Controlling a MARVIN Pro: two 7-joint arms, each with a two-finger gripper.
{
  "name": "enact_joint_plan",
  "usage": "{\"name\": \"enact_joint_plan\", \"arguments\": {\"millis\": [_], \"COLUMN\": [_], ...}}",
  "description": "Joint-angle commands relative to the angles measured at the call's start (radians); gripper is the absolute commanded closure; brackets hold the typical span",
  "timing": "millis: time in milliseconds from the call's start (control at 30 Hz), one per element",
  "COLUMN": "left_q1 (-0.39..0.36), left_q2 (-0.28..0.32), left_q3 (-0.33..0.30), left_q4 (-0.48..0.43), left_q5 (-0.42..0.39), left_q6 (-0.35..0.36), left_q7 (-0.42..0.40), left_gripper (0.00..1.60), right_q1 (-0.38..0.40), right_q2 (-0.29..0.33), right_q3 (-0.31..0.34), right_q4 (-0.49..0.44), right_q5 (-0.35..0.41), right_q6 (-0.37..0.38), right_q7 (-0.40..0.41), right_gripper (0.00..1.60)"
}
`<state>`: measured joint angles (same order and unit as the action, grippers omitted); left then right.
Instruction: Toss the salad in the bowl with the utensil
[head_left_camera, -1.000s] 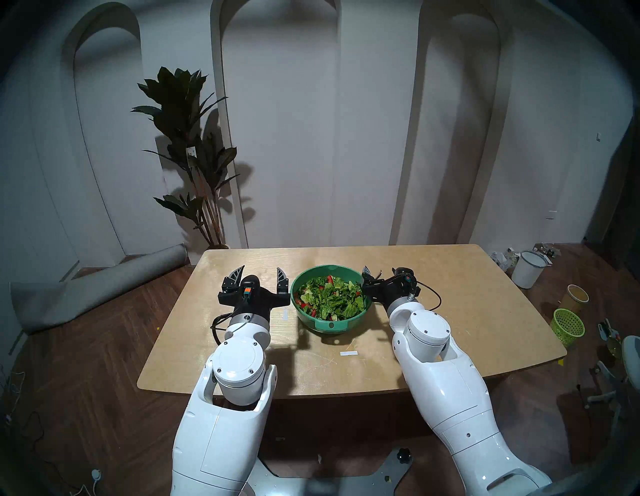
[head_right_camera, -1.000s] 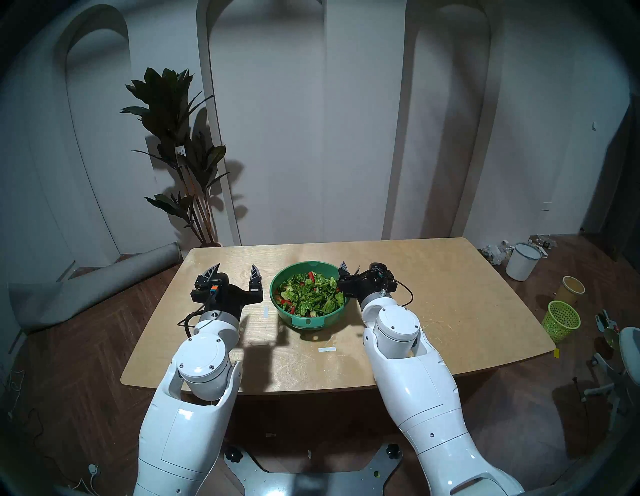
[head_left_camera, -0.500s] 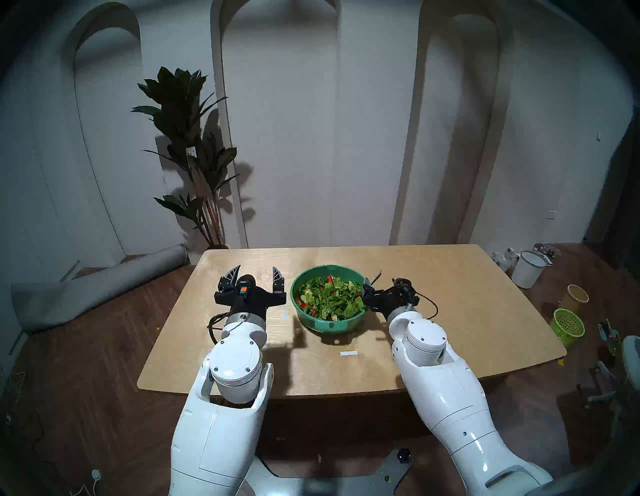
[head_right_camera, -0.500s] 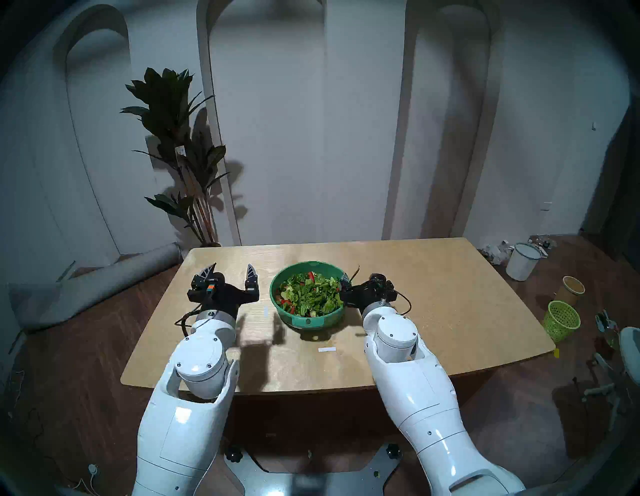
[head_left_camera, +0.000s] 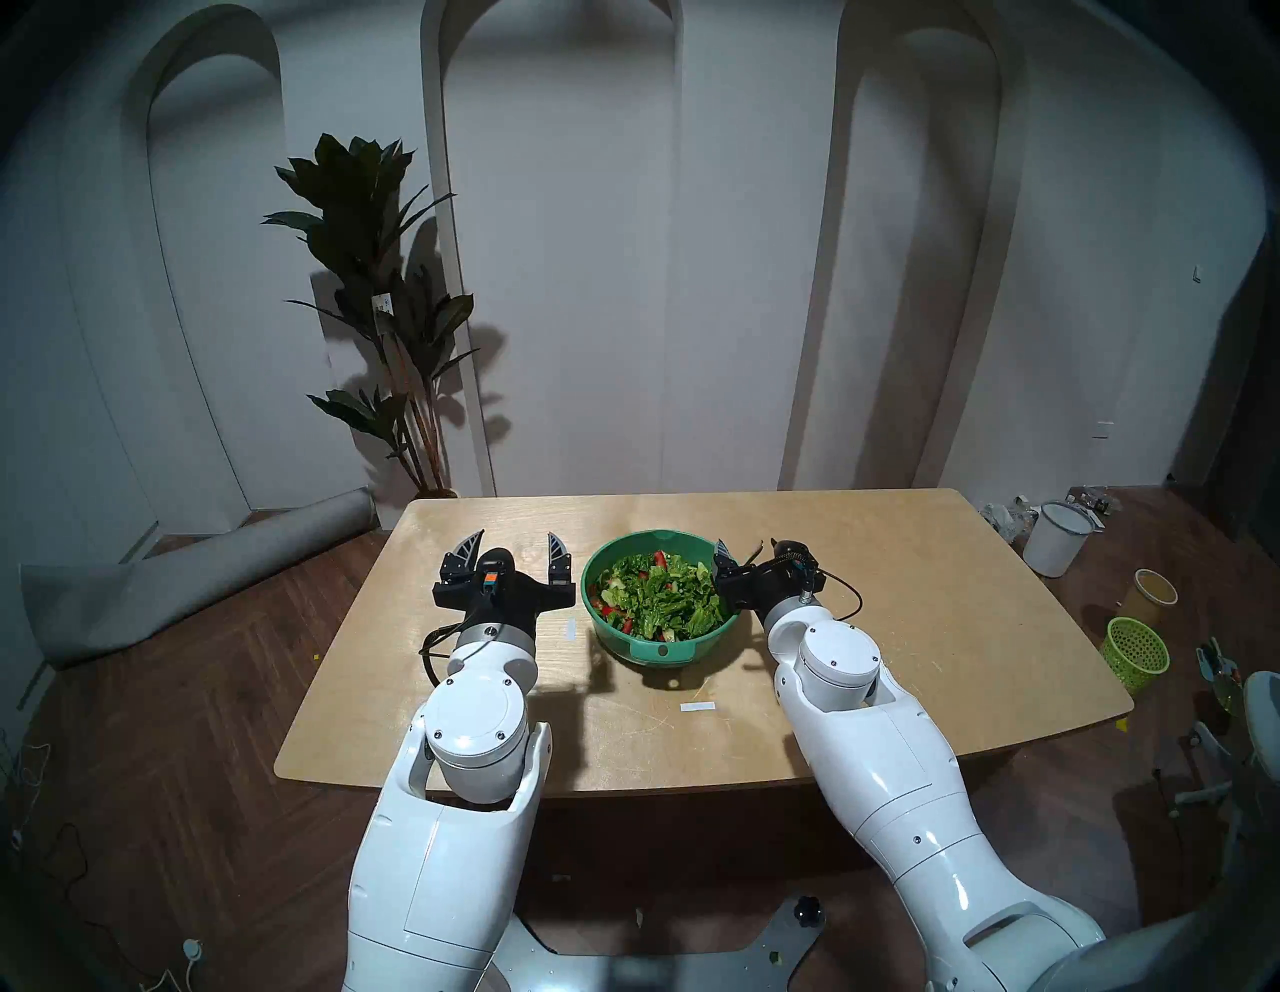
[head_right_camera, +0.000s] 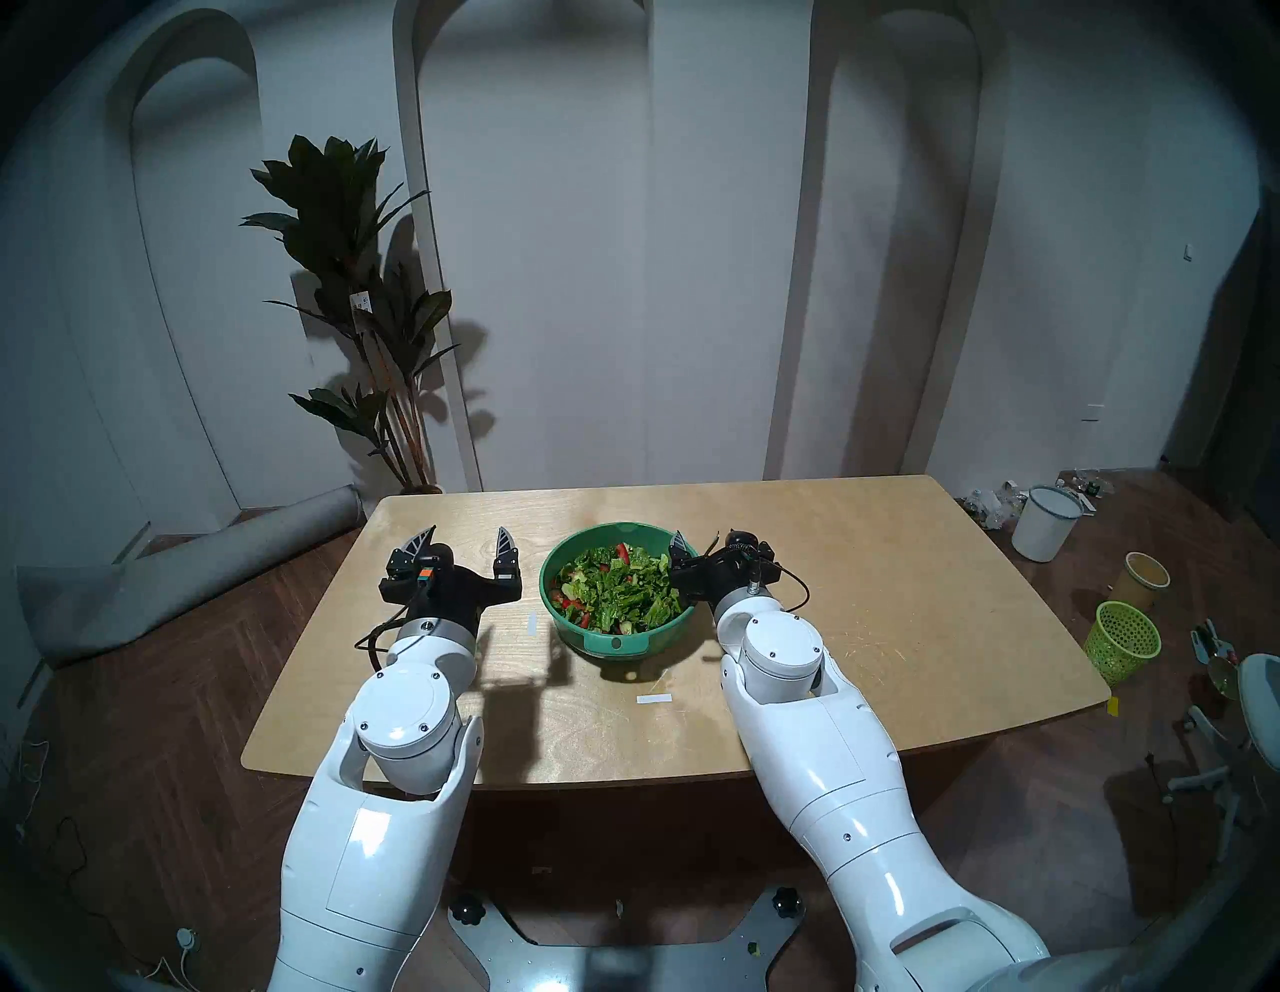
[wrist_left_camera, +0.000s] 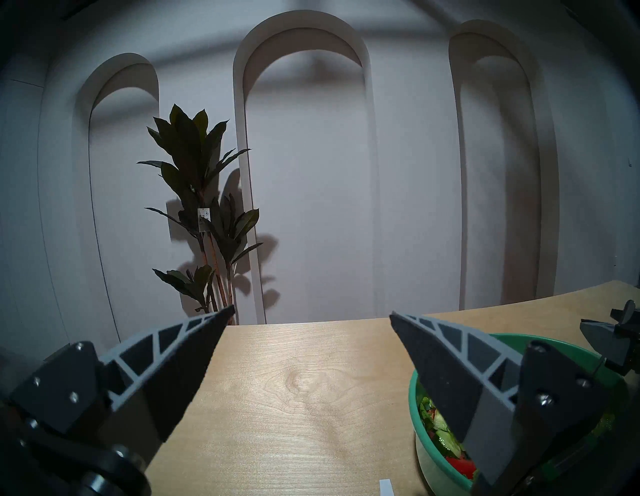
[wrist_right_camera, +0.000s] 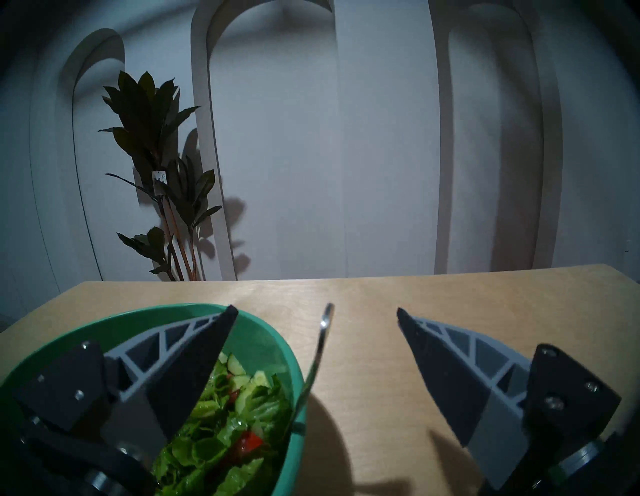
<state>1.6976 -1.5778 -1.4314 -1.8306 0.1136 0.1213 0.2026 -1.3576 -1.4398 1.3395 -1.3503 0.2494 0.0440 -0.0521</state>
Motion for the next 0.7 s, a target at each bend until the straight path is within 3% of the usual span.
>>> {"name": "enact_joint_plan", "arguments": {"millis": [0, 667], "left_q1": [-0.029, -0.062], "left_q2": [-0.006, -0.01], "left_q3": [0.0, -0.014], "left_q4": [-0.006, 0.019], "left_q5": [0.0, -0.002], "left_q6": [-0.017, -0.023], "left_q7": [0.003, 0.0], "left_gripper": [0.0, 0.0], "right_q1": [0.033, -0.004], "right_q2": [-0.002, -0.02], "right_q3": [0.01, 0.025], "right_q4": [-0.004, -0.049], "right_q5": [0.002, -0.006], "right_q6": [-0.026, 0.007], "right_q7": [0.004, -0.024], "right_gripper": [0.0, 0.0]}}
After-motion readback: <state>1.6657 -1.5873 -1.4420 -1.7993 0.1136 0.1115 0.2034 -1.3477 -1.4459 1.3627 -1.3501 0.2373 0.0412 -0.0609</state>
